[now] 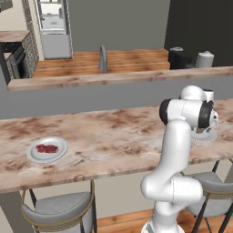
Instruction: Transport the steak and garlic to the fridge. Place the steak on the rack containing meat and place the garlic on the rack containing the vegetable, ensuring meats and vegetables are on different racks.
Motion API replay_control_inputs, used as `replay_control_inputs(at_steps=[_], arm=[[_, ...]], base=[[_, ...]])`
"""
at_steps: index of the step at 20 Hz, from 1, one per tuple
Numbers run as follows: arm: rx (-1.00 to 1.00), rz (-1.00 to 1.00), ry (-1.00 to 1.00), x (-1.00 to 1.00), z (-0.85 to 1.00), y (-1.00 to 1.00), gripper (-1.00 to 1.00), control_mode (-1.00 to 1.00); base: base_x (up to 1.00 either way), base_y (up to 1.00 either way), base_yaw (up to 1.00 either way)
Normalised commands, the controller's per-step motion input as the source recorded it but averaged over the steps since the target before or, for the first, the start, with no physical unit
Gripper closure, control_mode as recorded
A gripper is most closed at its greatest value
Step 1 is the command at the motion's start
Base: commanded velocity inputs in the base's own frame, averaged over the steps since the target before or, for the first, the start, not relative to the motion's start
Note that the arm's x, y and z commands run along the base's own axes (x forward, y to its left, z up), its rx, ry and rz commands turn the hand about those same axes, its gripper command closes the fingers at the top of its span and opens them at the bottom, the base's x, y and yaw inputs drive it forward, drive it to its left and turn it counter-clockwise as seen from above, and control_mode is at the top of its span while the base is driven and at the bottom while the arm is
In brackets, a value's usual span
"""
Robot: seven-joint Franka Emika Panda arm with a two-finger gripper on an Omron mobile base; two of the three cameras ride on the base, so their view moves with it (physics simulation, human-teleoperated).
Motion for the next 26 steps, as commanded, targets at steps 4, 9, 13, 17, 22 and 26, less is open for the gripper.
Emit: replay_control_inputs(at_steps=[4, 9, 13, 17, 22, 26], arm=[[0.0, -0.01, -0.08, 0.0, -0.19, -0.04, -1.0, -1.0], [0.0, -0.01, -0.05, 0.0, -0.21, -0.02, -1.0, -1.0], [0.0, 0.0, -0.07, 0.12, -0.17, -0.04, -1.0, -1.0], [0.0, 0.0, -0.08, 0.17, -0.04, -0.1, -1.0, -1.0], [0.0, 0.0, -0.01, 0.22, 0.0, -0.1, -1.0, -1.0], [0.0, 0.0, 0.0, 0.02, -0.03, -0.01, -1.0, -1.0]], base=[[0.0, 0.0, 0.0], [0.0, 0.0, 0.0], [0.0, 0.0, 0.0], [0.0, 0.0, 0.0], [0.0, 0.0, 0.0], [0.0, 0.0, 0.0]])
